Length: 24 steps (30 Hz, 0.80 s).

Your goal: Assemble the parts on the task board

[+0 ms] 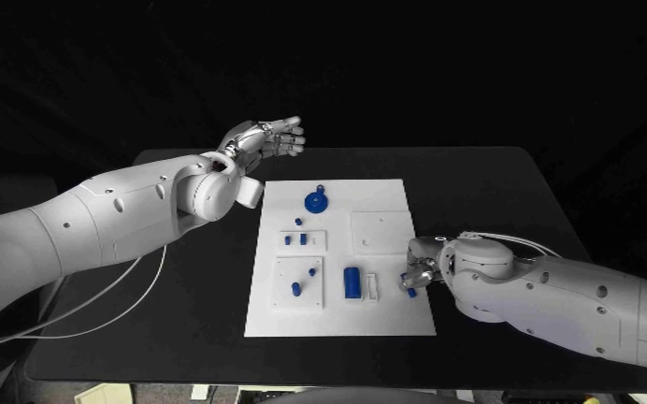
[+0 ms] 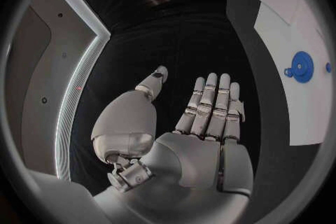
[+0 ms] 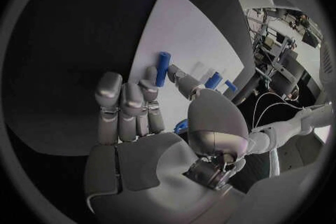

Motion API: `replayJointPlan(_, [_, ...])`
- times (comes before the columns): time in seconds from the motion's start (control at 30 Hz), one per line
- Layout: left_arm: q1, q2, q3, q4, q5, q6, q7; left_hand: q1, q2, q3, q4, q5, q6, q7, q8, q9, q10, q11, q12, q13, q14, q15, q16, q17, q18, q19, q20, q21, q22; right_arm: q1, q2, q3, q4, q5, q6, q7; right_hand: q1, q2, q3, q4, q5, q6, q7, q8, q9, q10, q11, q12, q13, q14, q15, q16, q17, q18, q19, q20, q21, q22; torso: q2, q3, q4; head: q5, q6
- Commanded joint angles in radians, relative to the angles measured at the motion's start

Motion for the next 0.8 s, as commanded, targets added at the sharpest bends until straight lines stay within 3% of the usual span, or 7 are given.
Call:
replayJointPlan(0.03, [0.001, 0.002, 0.001, 0.003, 0.004, 0.013, 0.007, 0.000, -0.003, 0.001, 0.001, -0.001, 0.008, 0.007, -0.001, -0.001, 0.005, -0.003, -0.005, -0.002, 0.007, -0.003, -0.003, -0.001, -0.010, 0.007, 0.000, -0.007, 0.002, -0.013, 0.008, -0.009, 0.002, -0.064, 0.050, -0.011, 0.003, -0.013, 0.006, 0.001, -0.006, -0.008, 0.002, -0.010, -0.317, -0.001, -0.003, -0.002, -0.001, 0.001, -0.006, 0.001, 0.001, 0.084, -0.004, 0.006, 0.005, 0.017, 0.000, -0.0007, -0.0004, 0.000, 0.000])
replayJointPlan(0.27, [0.001, 0.001, 0.001, 0.003, 0.004, 0.012, 0.006, 0.000, -0.003, 0.001, 0.002, -0.001, 0.007, 0.008, -0.001, -0.002, 0.005, -0.002, -0.005, -0.002, 0.007, -0.003, -0.003, -0.001, -0.011, 0.007, 0.000, -0.007, 0.002, -0.014, 0.007, -0.011, 0.014, -0.033, 0.072, -0.011, 0.001, -0.051, 0.016, 0.014, -0.005, -0.015, 0.004, -0.014, -0.317, -0.005, -0.001, -0.005, 0.000, 0.001, -0.005, -0.004, 0.000, 0.084, -0.006, 0.006, 0.003, 0.014, 0.000, -0.0003, 0.0000, 0.001, -0.004])
replayJointPlan(0.47, [0.001, 0.002, 0.001, 0.004, 0.004, 0.012, 0.006, 0.000, -0.003, 0.001, 0.002, -0.001, 0.007, 0.008, -0.001, -0.002, 0.005, -0.002, -0.005, -0.002, 0.007, -0.003, -0.003, -0.001, -0.011, 0.007, 0.000, -0.007, 0.002, -0.015, 0.007, -0.012, 0.006, -0.006, 0.059, -0.010, 0.025, -0.047, 0.034, 0.009, 0.003, -0.021, 0.006, -0.019, -0.319, -0.008, 0.001, -0.006, 0.000, 0.002, -0.003, -0.007, -0.002, 0.084, -0.007, 0.005, 0.002, 0.013, 0.000, -0.0004, -0.0012, 0.001, -0.004])
replayJointPlan(0.5, [0.001, 0.002, 0.001, 0.004, 0.004, 0.012, 0.006, 0.000, -0.003, 0.001, 0.002, -0.001, 0.007, 0.008, -0.001, -0.002, 0.005, -0.002, -0.005, -0.002, 0.007, -0.003, -0.003, -0.001, -0.011, 0.007, 0.000, -0.007, 0.002, -0.015, 0.007, -0.012, 0.003, 0.004, 0.054, -0.009, 0.058, -0.023, 0.064, -0.014, 0.107, -0.021, 0.008, -0.018, -0.318, -0.009, -0.001, -0.006, 0.001, 0.001, -0.002, -0.007, -0.002, 0.083, -0.011, 0.003, 0.002, 0.015, 0.000, -0.0002, -0.0007, 0.000, -0.003])
replayJointPlan(0.53, [0.001, 0.002, 0.001, 0.004, 0.004, 0.012, 0.006, 0.000, -0.003, 0.001, 0.002, -0.001, 0.007, 0.008, -0.001, -0.002, 0.005, -0.002, -0.005, -0.002, 0.007, -0.003, -0.003, -0.001, -0.011, 0.007, 0.000, -0.007, 0.002, -0.015, 0.007, -0.012, -0.001, 0.020, 0.049, -0.008, 0.068, -0.015, 0.073, -0.022, 0.140, -0.021, 0.009, -0.018, -0.317, -0.009, -0.002, -0.005, 0.001, 0.001, -0.002, -0.007, -0.001, 0.082, -0.012, 0.002, 0.002, 0.015, 0.000, -0.0003, -0.0005, 0.000, -0.003])
replayJointPlan(0.63, [0.001, 0.001, 0.001, 0.004, 0.004, 0.011, 0.006, 0.000, -0.002, 0.001, 0.002, -0.001, 0.007, 0.008, -0.002, -0.002, 0.005, -0.002, -0.005, -0.002, 0.008, -0.003, -0.003, -0.001, -0.011, 0.008, 0.000, -0.007, 0.002, -0.015, 0.006, -0.012, -0.011, 0.102, 0.032, -0.005, 0.053, 0.035, 0.066, -0.038, 0.158, -0.016, 0.008, -0.017, -0.318, -0.006, 0.003, -0.004, 0.001, 0.003, 0.000, -0.008, -0.001, 0.083, -0.009, 0.009, 0.007, 0.017, 0.000, 0.0003, -0.0004, 0.000, -0.002])
replayJointPlan(0.8, [0.001, 0.001, 0.001, 0.004, 0.003, 0.011, 0.006, 0.000, -0.002, 0.001, 0.002, -0.001, 0.007, 0.008, -0.002, -0.002, 0.006, -0.002, -0.005, -0.002, 0.008, -0.003, -0.003, -0.001, -0.011, 0.008, 0.000, -0.007, 0.002, -0.014, 0.005, -0.011, -0.019, 0.249, -0.005, 0.006, 0.028, 0.055, 0.067, -0.042, 0.191, -0.010, 0.007, -0.018, -0.321, -0.003, 0.002, -0.005, 0.000, 0.005, 0.000, -0.008, -0.001, 0.084, -0.008, 0.016, 0.009, 0.016, 0.000, 0.0014, -0.0003, 0.002, -0.003])
